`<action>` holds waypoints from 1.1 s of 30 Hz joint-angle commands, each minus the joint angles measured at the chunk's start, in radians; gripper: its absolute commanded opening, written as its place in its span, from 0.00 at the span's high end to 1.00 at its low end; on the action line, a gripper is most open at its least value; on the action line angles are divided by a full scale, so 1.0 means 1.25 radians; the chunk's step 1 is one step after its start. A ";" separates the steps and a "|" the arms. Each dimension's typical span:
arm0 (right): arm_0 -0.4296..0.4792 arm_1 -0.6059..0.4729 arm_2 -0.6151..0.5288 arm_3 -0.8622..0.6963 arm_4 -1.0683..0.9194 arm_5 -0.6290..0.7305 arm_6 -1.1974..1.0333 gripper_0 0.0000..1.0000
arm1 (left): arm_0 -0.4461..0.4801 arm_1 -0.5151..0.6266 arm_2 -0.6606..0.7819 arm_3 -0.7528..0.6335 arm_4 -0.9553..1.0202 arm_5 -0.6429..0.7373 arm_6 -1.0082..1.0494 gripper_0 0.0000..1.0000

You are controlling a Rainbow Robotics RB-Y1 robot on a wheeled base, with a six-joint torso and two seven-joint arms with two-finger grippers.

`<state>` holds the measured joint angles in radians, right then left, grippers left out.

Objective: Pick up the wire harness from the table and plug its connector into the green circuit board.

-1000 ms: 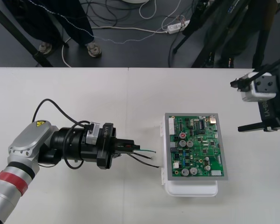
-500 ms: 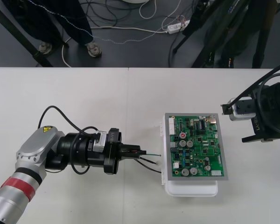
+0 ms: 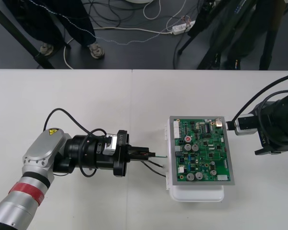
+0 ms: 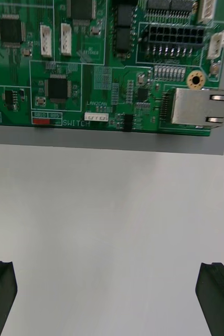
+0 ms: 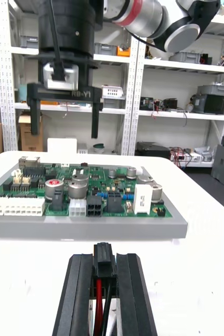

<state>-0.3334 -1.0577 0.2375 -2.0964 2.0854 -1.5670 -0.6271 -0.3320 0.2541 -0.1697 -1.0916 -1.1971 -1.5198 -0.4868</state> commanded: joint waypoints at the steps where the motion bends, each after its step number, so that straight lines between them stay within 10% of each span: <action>1: 0.025 -0.002 0.010 -0.002 0.020 -0.003 -0.011 0.00 | -0.029 -0.033 0.001 -0.007 -0.004 0.024 -0.049 1.00; 33: 0.059 0.090 0.074 -0.002 0.182 -0.003 0.003 0.00 | -0.044 -0.055 -0.105 -0.008 0.057 0.131 -0.040 1.00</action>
<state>-0.2686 -0.9543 0.2916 -2.0939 2.2995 -1.5670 -0.6269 -0.3496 0.2146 -0.2594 -1.0913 -1.1524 -1.3984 -0.4868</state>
